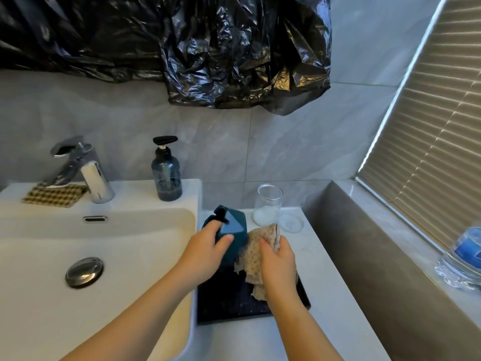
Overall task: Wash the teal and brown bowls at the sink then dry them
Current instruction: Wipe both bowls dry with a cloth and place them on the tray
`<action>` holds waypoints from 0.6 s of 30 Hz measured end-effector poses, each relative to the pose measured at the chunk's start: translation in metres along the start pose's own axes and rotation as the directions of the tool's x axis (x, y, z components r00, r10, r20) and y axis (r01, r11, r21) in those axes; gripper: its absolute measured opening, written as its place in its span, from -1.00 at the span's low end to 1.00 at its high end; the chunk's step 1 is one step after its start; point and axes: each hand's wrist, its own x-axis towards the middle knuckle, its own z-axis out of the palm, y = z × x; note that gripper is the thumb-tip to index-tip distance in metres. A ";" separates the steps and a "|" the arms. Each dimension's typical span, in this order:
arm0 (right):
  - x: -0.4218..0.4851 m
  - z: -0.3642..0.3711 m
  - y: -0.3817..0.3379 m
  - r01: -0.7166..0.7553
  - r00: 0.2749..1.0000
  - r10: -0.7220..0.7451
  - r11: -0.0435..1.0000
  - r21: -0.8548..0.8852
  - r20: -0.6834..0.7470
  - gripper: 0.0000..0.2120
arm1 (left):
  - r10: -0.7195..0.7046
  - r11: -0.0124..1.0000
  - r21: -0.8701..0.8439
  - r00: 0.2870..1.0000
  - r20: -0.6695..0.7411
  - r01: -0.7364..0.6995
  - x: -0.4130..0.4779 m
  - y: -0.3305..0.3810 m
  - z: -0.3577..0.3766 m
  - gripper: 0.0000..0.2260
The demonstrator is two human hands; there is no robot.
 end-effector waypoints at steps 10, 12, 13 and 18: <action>-0.060 0.089 -0.012 0.063 0.987 -0.074 0.995 0.081 0.140 -0.80 | -0.363 0.556 -0.797 0.932 0.023 0.236 -0.024 -0.053 -0.105 -0.74; -0.069 0.109 -0.009 0.059 0.986 -0.073 0.994 0.093 0.150 -0.81 | -0.410 0.407 -0.878 0.909 0.071 0.252 -0.030 -0.068 -0.124 -0.71; -0.073 0.118 -0.009 0.057 0.985 -0.072 0.993 0.099 0.155 -0.81 | -0.439 0.320 -0.908 0.892 0.111 0.271 -0.033 -0.076 -0.133 -0.69; -0.090 0.156 -0.002 0.040 0.987 -0.052 0.996 0.081 0.153 -0.80 | -0.519 0.015 -0.943 0.809 0.277 0.332 -0.050 -0.107 -0.167 -0.69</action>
